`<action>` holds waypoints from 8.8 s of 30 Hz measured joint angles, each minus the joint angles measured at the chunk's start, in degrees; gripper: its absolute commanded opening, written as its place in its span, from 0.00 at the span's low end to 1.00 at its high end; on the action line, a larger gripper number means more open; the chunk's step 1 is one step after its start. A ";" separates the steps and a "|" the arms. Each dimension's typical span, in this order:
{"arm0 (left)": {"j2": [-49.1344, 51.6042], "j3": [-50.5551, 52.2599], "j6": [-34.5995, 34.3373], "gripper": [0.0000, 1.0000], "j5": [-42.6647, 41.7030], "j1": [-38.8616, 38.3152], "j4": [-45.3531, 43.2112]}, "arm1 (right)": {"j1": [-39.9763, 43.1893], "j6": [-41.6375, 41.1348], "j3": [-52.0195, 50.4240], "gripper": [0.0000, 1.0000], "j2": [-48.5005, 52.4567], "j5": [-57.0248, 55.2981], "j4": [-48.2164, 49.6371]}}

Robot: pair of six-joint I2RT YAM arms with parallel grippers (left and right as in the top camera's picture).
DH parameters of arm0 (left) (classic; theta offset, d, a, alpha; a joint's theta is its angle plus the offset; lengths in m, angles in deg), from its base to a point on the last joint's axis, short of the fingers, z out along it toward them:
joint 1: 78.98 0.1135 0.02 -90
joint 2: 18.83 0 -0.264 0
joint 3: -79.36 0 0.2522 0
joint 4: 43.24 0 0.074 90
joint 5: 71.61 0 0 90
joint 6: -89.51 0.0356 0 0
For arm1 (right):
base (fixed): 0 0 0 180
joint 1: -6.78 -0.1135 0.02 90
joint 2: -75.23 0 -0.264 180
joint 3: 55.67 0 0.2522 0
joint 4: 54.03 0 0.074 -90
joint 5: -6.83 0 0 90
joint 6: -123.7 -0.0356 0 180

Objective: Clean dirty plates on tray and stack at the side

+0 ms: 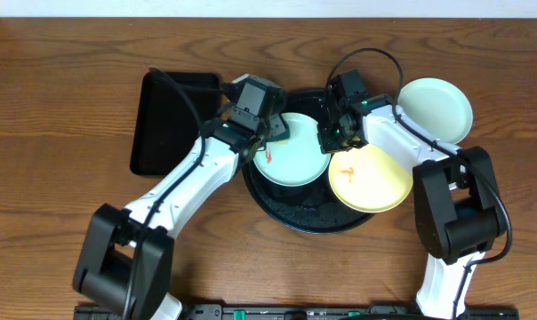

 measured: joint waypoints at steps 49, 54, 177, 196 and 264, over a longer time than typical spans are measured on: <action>1.66 -1.07 7.63 0.08 5.01 -0.87 0.20 | 0.00 0.00 0.00 0.01 0.00 -0.33 -0.09; 5.38 -1.07 4.33 0.08 -1.84 -2.54 -1.88 | 0.00 0.00 0.00 0.01 0.00 -0.35 -0.09; -1.55 3.56 -20.50 0.08 8.85 -4.46 10.62 | -0.02 0.02 0.00 0.02 -0.02 -0.35 -0.57; 8.70 3.41 -14.60 0.07 -1.51 -7.10 1.25 | 0.00 0.02 0.00 0.02 -0.02 -0.48 -0.61; -22.49 3.63 17.25 0.08 10.60 18.99 30.97 | -24.79 61.79 -0.59 0.01 -27.76 -67.06 31.74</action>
